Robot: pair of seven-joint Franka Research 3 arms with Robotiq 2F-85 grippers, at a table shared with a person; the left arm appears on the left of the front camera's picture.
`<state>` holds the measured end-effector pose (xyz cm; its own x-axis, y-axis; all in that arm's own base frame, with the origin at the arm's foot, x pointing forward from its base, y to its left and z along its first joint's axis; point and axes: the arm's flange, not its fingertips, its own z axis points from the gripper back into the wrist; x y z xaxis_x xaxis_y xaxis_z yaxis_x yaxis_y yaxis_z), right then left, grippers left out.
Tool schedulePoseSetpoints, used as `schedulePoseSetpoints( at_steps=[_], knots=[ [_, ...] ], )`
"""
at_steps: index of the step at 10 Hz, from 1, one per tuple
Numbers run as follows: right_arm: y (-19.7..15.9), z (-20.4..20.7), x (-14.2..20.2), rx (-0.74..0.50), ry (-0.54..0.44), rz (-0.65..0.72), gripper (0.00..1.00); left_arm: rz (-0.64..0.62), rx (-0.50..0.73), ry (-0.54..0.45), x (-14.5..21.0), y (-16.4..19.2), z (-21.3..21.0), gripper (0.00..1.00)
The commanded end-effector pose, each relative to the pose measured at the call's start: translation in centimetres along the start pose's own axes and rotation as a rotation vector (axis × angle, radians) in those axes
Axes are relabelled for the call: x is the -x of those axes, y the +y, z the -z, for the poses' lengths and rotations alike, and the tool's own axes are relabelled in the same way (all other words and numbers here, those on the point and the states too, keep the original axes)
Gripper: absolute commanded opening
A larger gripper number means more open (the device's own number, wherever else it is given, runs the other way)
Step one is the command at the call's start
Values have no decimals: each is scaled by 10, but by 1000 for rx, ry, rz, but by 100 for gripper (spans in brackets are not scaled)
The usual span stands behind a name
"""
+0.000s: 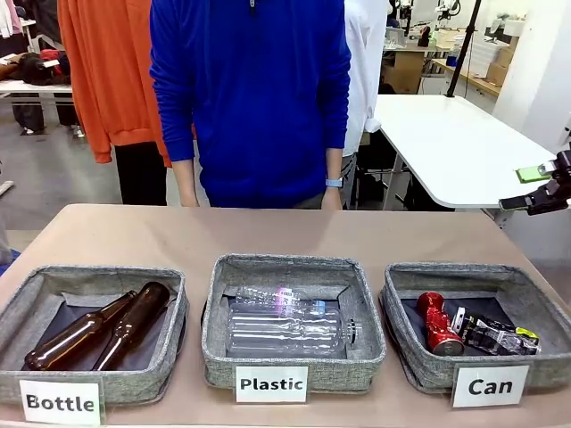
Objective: Sort the can waste into the basket.
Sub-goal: Pick up the can waste from the table and place it in the right Fabric basket.
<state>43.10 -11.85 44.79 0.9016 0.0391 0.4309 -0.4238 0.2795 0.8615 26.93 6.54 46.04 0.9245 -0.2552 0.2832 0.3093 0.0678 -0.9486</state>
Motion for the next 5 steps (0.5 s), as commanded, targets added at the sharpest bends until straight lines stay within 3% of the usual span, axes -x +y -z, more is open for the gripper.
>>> schedulePoseSetpoints(
  at_steps=[1, 5],
  knots=[
    [3, -3, 0, -6, 9, -18, 100, 1, 9, 3, 3, -3, -1, 100],
    [3, -3, 0, -6, 9, -18, 100, 1, 9, 3, 3, -3, -1, 100]
  ],
)
